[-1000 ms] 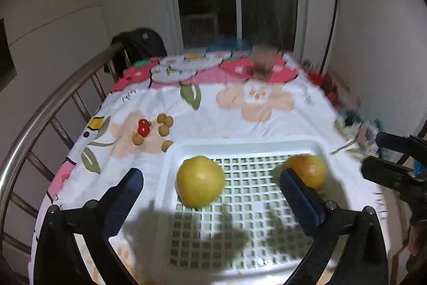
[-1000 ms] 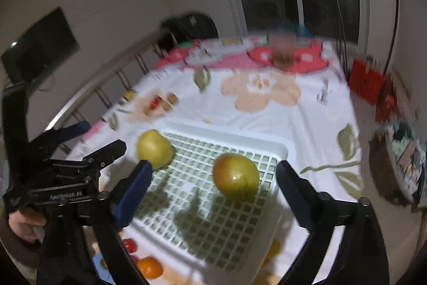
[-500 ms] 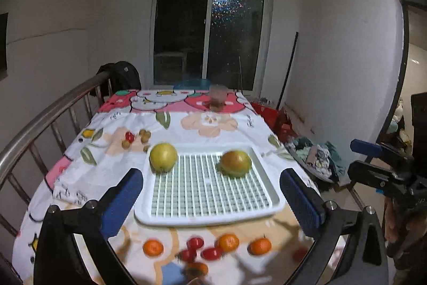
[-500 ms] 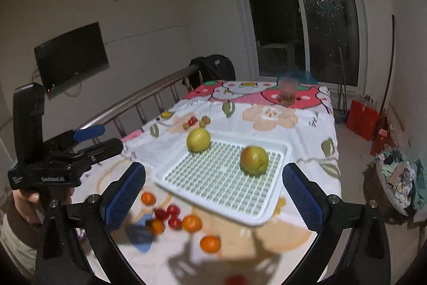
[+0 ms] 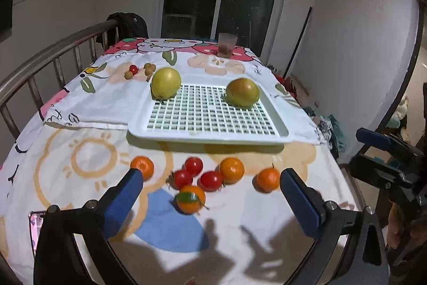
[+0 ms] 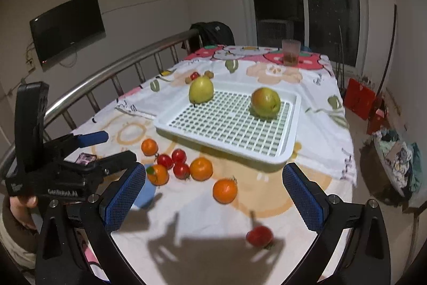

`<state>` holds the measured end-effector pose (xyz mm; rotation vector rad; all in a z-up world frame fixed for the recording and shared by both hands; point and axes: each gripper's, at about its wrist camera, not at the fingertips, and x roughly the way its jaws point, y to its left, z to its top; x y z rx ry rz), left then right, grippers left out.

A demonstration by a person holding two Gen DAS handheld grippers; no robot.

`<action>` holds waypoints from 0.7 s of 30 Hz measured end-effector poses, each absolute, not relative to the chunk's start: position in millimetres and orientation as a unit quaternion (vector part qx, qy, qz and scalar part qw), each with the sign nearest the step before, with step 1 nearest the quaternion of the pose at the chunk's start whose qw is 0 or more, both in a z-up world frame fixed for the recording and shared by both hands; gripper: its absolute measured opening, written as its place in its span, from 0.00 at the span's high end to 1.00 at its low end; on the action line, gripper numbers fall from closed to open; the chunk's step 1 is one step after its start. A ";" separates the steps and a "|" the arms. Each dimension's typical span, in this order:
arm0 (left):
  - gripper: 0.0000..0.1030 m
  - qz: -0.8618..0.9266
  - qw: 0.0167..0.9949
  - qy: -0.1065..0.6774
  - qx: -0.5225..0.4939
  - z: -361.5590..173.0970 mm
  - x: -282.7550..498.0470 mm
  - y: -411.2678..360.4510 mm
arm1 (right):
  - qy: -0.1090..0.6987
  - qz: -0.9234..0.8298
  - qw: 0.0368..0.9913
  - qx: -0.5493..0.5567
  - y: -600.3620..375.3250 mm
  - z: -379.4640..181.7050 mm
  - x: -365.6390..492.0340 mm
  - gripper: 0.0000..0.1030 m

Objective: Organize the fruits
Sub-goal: 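Lift both open tools away from the tray back toward the fruit, then grasp the leafy tangerine with the left tool while the right tool grasps a red tomato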

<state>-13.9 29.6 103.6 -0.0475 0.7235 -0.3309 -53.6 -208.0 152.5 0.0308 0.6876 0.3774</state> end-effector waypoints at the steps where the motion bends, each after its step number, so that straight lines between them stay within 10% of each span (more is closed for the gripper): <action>1: 0.00 -0.159 0.921 0.355 -0.019 99.0 -15.3 28.0 | 0.336 0.180 0.924 0.013 -207.2 147.1 -54.0 0.00; 21: 0.00 -0.145 0.888 0.436 -0.016 33.2 -2.1 30.3 | 0.402 0.149 0.903 -0.007 -212.3 72.8 -43.4 0.00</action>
